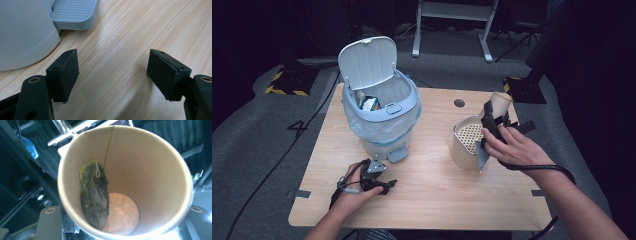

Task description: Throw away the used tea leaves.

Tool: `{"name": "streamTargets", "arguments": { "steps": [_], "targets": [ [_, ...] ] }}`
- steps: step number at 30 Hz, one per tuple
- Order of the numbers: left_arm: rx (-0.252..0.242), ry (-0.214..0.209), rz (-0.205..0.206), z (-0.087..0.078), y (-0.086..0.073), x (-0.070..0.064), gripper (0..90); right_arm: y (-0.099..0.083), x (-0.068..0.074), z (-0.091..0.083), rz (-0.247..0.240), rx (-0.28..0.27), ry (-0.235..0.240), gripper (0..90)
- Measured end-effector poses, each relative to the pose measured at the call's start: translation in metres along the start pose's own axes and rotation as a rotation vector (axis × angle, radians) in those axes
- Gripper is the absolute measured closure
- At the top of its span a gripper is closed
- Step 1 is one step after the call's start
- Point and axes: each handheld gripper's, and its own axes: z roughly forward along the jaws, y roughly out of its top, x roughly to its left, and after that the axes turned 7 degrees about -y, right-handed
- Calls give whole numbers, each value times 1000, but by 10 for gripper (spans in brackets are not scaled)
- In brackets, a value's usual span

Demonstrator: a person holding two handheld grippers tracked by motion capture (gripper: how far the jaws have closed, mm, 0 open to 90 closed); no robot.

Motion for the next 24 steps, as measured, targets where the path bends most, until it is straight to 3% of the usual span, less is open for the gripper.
{"name": "streamTargets", "arguments": {
  "steps": [3, 4, 8, 9, 10, 11, 12, 13, 20, 24],
  "targets": [
    [0, -1, 0, 0, 0, 0, 258, 6, -2, -3, -2, 26, -14, 353],
    [0, -1, 0, 0, 0, 0, 258, 8, -2, -2, -41, 21, -19, 353],
    [0, -1, 0, 0, 0, 0, 258, 11, -2, -2, -40, 29, -24, 353],
    [0, -1, 0, 0, 0, 0, 258, 10, -4, -2, -24, 31, 4, 352],
    [0, -1, 0, 0, 0, 0, 258, 10, -4, -2, -29, 40, -17, 353],
    [0, -1, 0, 0, 0, 0, 258, 8, -4, -1, -3, 39, -15, 353],
    [0, -1, 0, 0, 0, 0, 258, 7, -6, -1, -18, 54, -18, 352],
    [0, -1, 0, 0, 0, 0, 258, 6, -5, 0, 14, 41, -16, 351],
    [0, -1, 1, 0, 0, 0, 258, -3, -10, 0, 57, 55, -16, 346],
    [0, -1, 0, 0, 0, 0, 258, -11, -12, 1, 131, 53, -6, 344]
  ]
}}
